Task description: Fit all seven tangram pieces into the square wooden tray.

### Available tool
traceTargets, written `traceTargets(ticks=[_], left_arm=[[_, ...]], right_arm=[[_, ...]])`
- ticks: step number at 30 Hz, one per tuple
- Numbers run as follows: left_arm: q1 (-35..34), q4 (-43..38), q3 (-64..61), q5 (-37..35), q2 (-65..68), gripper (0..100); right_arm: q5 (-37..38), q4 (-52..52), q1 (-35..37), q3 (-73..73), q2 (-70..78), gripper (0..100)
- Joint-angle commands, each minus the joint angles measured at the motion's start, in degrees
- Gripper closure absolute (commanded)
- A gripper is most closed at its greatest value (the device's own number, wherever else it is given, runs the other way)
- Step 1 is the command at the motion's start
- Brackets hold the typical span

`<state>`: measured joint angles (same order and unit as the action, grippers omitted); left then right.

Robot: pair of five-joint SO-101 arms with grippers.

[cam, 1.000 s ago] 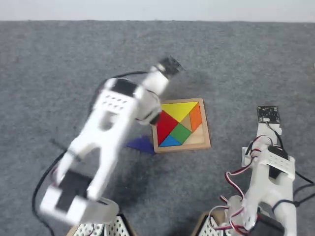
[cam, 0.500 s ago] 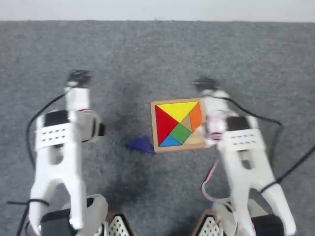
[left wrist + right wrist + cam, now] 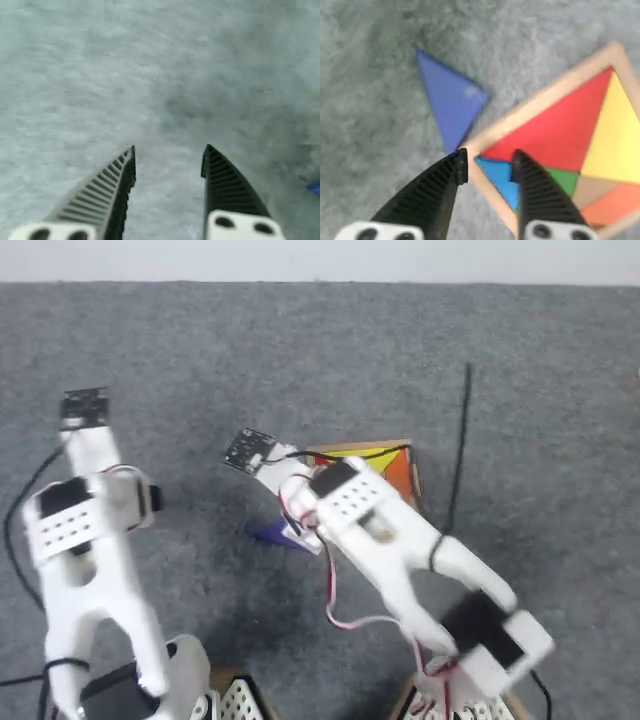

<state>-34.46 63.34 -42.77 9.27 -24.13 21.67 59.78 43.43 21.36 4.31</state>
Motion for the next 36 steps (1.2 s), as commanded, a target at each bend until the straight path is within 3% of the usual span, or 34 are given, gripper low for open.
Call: traceTargets(ticks=[1,8,24,36], left_arm=[[-6.4,-1.1,5.3,-0.3,-2.4,79],[-13.3,-1.1,8.3,1.6,-2.3,79],[-13.1,-1.1,8.0,1.7,-2.4,79],[-13.0,-1.1,8.0,1.7,-2.4,79]], right_arm=[[0.6,-0.8,3.6,-6.4,3.0,80.1],[0.1,-3.7,7.3,-8.3,6.0,79.6],[1.5,-4.0,7.3,-14.0,17.1,75.3],[1.1,-0.1,7.3,-18.1,20.0,96.9]])
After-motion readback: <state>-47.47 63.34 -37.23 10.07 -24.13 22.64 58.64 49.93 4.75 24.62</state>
